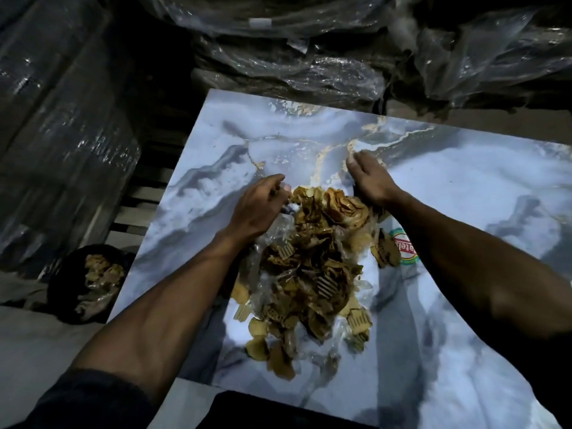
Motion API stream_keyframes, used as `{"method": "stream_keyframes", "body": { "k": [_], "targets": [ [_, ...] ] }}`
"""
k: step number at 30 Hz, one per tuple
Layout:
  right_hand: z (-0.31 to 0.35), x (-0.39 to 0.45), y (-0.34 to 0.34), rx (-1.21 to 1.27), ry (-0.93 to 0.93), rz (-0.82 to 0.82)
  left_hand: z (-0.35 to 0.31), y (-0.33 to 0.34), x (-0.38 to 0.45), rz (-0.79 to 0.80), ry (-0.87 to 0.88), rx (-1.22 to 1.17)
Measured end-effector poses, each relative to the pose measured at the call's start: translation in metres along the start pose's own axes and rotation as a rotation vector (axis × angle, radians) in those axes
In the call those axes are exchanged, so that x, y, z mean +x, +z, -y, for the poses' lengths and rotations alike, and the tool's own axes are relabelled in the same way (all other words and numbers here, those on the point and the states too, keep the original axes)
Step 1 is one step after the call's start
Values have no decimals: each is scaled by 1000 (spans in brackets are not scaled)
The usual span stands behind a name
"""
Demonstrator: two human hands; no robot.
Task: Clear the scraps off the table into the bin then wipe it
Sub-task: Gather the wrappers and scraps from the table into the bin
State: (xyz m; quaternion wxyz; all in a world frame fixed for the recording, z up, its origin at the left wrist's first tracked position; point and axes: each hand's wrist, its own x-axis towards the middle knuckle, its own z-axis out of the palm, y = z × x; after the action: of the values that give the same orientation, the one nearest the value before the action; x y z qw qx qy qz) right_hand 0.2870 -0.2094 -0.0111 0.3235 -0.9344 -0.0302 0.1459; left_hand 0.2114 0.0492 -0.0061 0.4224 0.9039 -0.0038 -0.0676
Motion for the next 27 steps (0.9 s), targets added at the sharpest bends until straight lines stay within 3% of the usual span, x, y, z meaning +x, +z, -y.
{"method": "stream_keyframes", "body": {
  "k": [6, 13, 23, 27],
  "targets": [
    [10, -59, -1, 46, -95, 96, 2, -9, -14, -18, -28, -79],
    [-19, -116, 19, 99, -103, -127, 15, -21, -53, -15, 41, -102],
    [-20, -203, 76, 44, 197, -501, 64, -23, -125, -108, -8, -35],
    [-2, -228, 97, 27, 275, -495, 73, -20, -151, -166, -52, -40]
  ]
}}
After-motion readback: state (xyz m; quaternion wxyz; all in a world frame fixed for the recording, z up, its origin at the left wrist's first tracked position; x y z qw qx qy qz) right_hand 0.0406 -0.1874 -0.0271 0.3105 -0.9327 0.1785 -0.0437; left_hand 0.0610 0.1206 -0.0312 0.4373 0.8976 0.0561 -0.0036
